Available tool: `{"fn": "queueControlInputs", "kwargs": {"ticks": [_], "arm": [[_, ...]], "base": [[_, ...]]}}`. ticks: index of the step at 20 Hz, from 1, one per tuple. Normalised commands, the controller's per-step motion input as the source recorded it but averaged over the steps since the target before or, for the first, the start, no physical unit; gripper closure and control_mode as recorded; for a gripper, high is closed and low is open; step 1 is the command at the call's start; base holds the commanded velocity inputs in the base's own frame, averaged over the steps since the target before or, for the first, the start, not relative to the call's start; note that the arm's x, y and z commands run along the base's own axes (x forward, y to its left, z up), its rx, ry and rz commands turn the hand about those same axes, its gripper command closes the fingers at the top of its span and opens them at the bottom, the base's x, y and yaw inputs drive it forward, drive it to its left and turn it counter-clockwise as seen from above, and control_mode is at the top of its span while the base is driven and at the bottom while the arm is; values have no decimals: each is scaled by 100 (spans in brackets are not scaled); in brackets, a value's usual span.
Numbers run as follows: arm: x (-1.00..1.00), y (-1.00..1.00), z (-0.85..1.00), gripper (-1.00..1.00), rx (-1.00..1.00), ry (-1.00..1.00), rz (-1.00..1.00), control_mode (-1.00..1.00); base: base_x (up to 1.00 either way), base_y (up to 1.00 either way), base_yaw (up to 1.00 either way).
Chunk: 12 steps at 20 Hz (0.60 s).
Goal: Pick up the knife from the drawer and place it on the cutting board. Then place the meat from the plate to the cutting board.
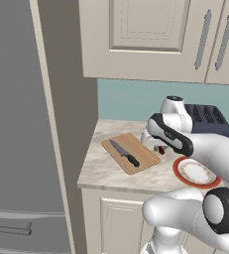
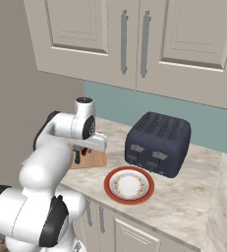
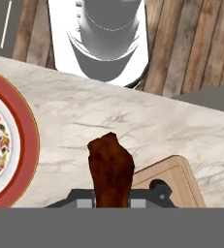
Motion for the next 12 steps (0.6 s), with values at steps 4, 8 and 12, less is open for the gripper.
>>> {"fn": "queueControlInputs", "kwargs": {"ticks": [4, 8, 12], "arm": [[0, 7, -8, 100, 0, 0, 11, -100], [0, 20, -6, 100, 0, 0, 9, -100], [0, 18, -11, 100, 0, 0, 8, -100]], "base": [[0, 0, 0], [0, 0, 0], [0, 0, 0]]}}
